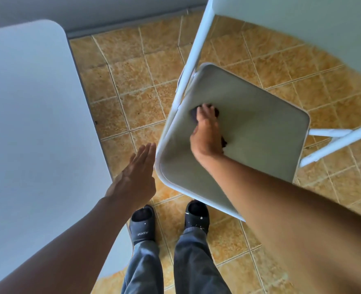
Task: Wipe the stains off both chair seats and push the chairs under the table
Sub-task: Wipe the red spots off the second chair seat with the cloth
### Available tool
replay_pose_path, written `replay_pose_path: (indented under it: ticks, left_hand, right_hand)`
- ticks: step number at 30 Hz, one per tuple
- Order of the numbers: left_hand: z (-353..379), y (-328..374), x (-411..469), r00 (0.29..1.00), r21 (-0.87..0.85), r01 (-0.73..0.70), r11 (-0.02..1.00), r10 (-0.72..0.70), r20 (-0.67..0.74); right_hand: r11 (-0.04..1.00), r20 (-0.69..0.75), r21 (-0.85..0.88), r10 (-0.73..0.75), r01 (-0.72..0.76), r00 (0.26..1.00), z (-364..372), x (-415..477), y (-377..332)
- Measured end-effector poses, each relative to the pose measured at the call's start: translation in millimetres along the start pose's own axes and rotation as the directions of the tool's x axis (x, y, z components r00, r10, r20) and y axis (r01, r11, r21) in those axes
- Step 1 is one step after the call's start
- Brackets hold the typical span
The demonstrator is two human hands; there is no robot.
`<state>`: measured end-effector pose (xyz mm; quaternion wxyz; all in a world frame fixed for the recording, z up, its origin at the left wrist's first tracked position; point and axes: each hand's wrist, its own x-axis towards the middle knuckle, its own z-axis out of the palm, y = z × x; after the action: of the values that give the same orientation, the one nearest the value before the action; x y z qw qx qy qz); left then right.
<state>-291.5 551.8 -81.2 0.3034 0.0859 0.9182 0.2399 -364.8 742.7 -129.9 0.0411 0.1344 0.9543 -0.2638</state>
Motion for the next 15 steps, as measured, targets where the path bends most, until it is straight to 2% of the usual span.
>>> replay_pose_path:
  ticks: [2, 4, 7, 10, 13, 15]
  left_hand:
    - [-4, -6, -6, 0.998, -0.022, -0.006, 1.0, 0.005, -0.056]
    - [-11, -14, -13, 0.994, -0.03, -0.054, 0.998, 0.051, -0.099]
    - [-25, -22, -27, 0.986, 0.004, -0.121, 0.993, 0.121, -0.115]
    - [-41, -22, -40, 0.978, 0.062, -0.099, 0.993, 0.109, -0.176]
    - [-61, -26, -56, 0.926, 0.114, -0.116, 0.987, 0.148, -0.347]
    - [-75, -35, -67, 0.906, 0.127, -0.118, 0.985, 0.16, -0.392]
  right_hand:
    - [0.994, 0.075, 0.054, -0.095, 0.091, 0.993, 10, -43, -22]
    - [0.981, 0.23, 0.113, -0.177, 0.155, 0.957, 3, -77, -38]
    - [0.964, 0.379, 0.198, -0.244, 0.179, 0.893, -29, -91, -60]
    - [0.952, 0.396, 0.227, -0.282, 0.205, 0.874, -49, -100, -86]
    - [0.958, 0.413, 0.217, -0.263, 0.186, 0.872, -53, -110, -110]
    - [0.956, 0.435, 0.22, -0.274, 0.194, 0.858, -56, -113, -125]
